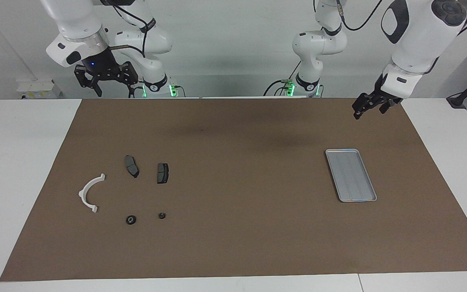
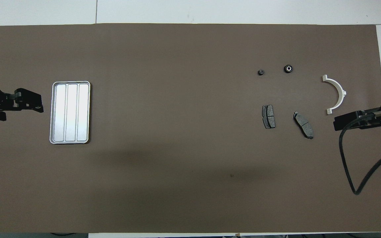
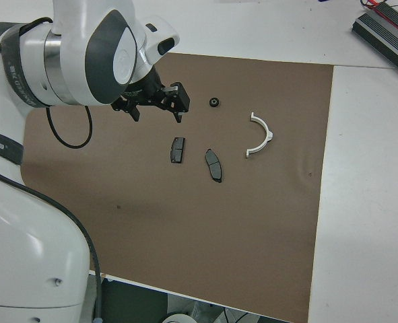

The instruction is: Place bearing gear from tray to pile

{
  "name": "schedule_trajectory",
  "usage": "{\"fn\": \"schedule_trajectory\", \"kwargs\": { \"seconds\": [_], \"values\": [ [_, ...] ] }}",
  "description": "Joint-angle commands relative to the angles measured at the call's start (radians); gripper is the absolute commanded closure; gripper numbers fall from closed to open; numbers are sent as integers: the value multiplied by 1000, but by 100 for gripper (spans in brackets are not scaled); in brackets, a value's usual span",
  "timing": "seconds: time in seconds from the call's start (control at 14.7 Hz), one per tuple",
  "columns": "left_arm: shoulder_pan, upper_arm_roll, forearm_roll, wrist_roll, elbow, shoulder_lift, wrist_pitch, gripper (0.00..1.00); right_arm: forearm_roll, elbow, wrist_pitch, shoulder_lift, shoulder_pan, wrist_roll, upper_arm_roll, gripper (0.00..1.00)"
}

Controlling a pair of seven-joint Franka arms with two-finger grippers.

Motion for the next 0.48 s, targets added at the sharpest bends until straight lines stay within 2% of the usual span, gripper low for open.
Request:
{"fn": "schedule_trajectory", "kwargs": {
  "seconds": [0.0,0.41],
  "values": [
    [-6,8,-11,8,-10,-18,-2,0,-41,-10,44,-3,-3,-10,7,0],
    [-6,8,-11,8,-10,-18,-2,0,-44,-8,45,-3,-15,-12,7,0]
  ]
}}
